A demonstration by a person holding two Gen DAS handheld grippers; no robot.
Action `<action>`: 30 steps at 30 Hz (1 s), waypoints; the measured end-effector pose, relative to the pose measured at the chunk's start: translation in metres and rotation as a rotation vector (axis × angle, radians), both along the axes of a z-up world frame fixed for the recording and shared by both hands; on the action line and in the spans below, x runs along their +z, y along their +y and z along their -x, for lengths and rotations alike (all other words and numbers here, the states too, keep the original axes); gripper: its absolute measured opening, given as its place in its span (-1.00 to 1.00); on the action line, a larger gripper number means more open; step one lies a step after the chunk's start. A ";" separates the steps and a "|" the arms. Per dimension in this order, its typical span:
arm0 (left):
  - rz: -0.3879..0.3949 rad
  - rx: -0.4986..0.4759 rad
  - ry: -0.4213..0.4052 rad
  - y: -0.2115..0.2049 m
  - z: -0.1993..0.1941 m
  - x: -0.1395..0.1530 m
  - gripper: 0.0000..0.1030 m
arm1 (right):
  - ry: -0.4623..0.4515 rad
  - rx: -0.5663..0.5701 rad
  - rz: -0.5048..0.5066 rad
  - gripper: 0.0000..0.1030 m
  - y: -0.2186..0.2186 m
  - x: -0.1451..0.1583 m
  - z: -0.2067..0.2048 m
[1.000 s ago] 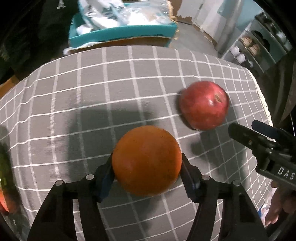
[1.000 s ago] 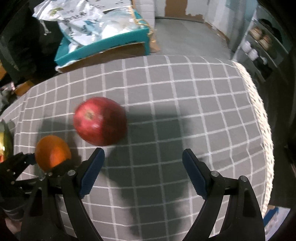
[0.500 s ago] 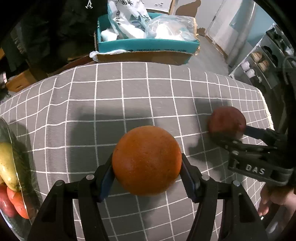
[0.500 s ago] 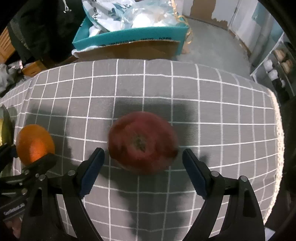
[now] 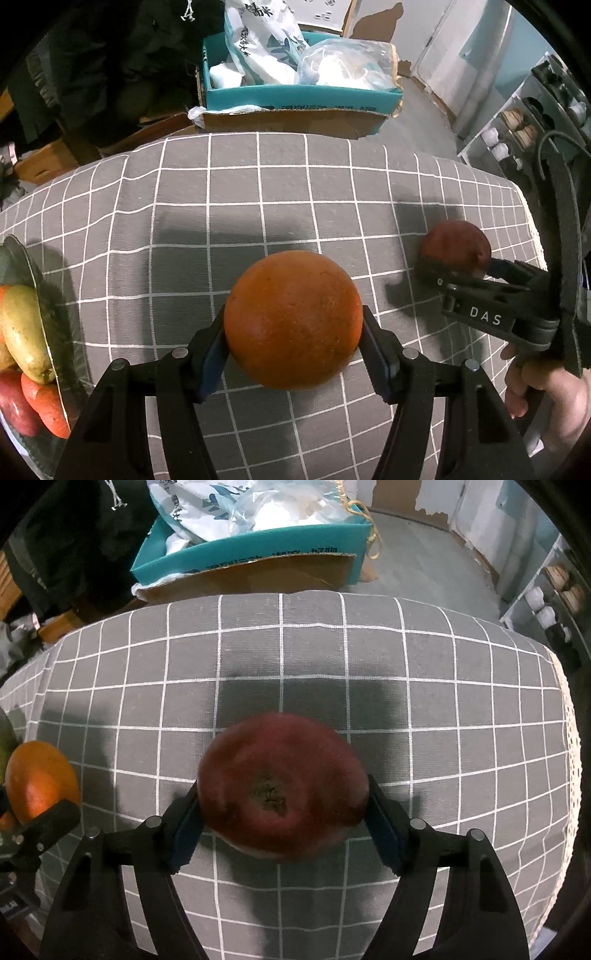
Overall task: Organize fruits
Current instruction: 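Close the right tool on the red fruit while the left tool lifts the orange, then carry the orange with the left tool while the right tool carries the red fruit toward the bowl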
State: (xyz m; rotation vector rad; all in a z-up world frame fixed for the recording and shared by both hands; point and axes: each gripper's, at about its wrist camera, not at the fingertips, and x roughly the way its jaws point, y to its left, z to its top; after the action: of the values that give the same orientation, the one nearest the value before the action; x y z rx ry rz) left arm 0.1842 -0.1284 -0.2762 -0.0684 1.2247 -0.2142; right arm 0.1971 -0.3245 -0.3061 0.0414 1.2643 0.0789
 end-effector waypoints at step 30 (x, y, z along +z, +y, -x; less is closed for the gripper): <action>0.035 0.003 -0.166 0.019 0.037 0.086 0.28 | -0.240 -0.008 0.026 0.49 0.006 0.109 0.054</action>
State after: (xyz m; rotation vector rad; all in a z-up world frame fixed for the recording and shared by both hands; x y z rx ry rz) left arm 0.1475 -0.1095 -0.1906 -0.0815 1.0559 -0.2344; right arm 0.1435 -0.3187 -0.1967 0.0133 1.0249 0.0586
